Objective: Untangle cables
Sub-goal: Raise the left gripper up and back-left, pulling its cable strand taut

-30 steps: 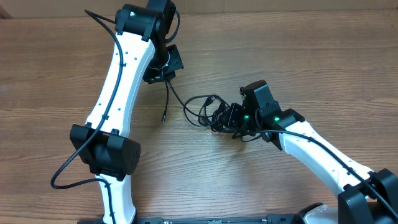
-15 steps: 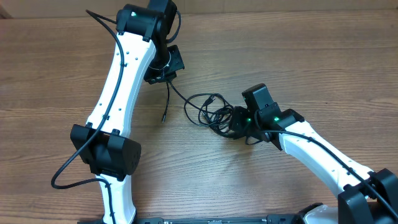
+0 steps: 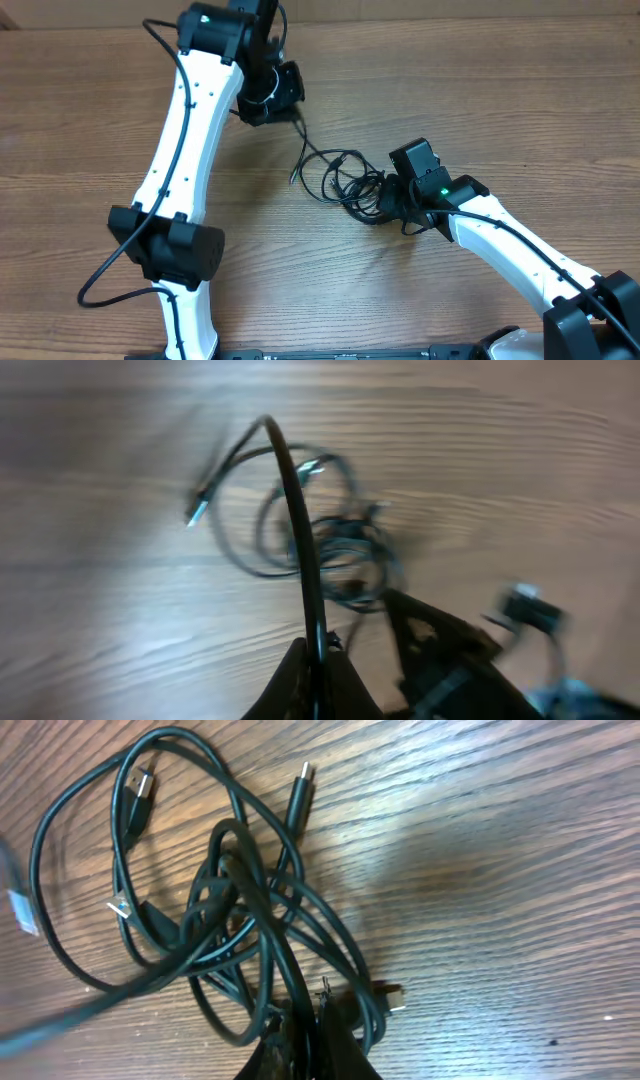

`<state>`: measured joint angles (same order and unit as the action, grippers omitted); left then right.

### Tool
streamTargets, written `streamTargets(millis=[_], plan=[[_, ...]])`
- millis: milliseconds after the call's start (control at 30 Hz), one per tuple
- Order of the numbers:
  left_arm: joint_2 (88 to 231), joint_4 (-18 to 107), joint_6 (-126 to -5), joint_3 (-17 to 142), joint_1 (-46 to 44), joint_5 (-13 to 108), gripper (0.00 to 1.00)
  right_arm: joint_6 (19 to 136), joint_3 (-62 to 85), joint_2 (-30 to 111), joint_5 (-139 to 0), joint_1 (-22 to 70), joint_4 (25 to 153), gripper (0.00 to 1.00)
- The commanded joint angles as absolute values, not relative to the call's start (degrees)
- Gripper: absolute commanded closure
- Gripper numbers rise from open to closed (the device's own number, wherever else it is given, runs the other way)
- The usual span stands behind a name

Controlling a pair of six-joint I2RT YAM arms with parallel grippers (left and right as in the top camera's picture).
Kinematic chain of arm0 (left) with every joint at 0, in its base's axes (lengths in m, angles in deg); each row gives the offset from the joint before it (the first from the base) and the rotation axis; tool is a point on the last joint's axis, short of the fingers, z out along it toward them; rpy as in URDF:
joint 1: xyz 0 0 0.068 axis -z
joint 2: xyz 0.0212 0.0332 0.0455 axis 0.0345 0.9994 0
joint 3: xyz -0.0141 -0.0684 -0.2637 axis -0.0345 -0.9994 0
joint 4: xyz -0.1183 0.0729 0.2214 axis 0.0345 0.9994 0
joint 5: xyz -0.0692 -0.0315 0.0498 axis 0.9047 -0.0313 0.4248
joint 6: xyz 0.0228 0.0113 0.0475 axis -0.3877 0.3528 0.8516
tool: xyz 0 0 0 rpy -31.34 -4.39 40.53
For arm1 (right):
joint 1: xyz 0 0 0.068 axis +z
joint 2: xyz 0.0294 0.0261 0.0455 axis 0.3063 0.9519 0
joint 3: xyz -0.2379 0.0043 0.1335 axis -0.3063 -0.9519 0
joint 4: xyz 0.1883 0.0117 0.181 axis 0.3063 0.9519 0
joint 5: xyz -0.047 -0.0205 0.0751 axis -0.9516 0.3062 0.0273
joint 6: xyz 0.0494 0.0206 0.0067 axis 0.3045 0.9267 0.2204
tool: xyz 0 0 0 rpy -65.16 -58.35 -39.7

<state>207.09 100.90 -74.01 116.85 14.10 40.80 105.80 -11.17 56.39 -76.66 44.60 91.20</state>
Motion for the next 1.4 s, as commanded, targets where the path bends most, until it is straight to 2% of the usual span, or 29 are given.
streamTargets(millis=[0, 500, 1367], plan=[[200.87, 100.86, -69.49, 122.03, 13.75, 46.22, 0.96, 105.80, -11.12, 56.57, -79.81, 44.78, 91.58, 0.96], [188.73, 103.79, -72.77, 124.06, 12.94, 40.69, 0.96, 105.80, -11.12, 56.57, -80.18, 44.78, 91.60, 0.96], [183.62, 101.49, -71.28, 124.17, 11.52, 48.23, 0.96, 105.58, -11.14, 56.57, -80.18, 44.78, 93.06, 0.96]])
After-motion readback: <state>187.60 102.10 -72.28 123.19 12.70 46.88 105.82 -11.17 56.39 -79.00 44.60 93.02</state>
